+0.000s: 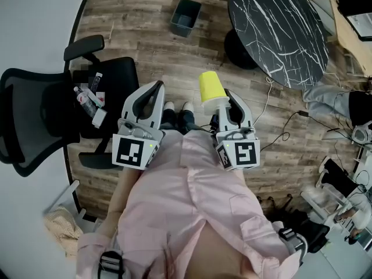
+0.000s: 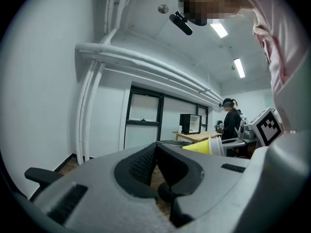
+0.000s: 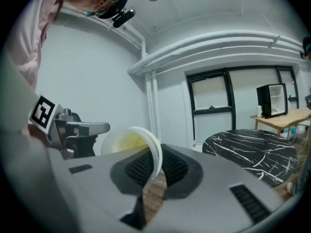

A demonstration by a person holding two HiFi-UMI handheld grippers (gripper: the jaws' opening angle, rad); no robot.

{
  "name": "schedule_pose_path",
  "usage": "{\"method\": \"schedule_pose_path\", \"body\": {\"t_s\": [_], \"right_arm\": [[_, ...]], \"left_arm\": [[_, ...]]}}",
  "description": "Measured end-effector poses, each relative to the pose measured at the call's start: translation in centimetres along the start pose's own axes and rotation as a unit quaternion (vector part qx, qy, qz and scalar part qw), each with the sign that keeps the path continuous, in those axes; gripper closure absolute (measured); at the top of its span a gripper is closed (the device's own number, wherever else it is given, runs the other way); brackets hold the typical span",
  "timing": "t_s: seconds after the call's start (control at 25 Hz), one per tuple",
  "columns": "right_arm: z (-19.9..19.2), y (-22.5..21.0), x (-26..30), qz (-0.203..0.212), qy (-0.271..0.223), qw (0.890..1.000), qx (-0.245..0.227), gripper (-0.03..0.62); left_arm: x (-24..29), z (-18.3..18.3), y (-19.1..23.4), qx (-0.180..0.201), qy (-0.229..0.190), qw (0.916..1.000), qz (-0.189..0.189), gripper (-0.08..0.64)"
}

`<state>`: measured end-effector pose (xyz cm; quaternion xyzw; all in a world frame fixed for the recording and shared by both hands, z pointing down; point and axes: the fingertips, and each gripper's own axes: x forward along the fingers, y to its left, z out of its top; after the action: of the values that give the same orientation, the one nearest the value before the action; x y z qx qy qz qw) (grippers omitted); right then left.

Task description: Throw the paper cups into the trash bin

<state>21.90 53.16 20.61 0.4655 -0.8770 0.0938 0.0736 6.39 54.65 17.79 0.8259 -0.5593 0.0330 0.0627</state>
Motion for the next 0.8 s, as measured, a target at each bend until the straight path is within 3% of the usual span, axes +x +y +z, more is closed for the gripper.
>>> {"method": "schedule_pose_path", "body": {"t_s": [0.2, 0.8], "right_arm": [[0.1, -1.5, -0.6, 0.003, -0.004, 1.0, -0.001, 0.549], [-1.2, -5.1, -0.7, 0.024, 0.022, 0.999, -0.01, 0.549]], "left_arm": [[0.3, -0.1, -0.8, 0.007, 0.0, 0.9999, 0.012, 0.545], [1.9, -1.0, -1.0, -0.023, -0.008, 0.9977, 0.063, 0.545]]}}
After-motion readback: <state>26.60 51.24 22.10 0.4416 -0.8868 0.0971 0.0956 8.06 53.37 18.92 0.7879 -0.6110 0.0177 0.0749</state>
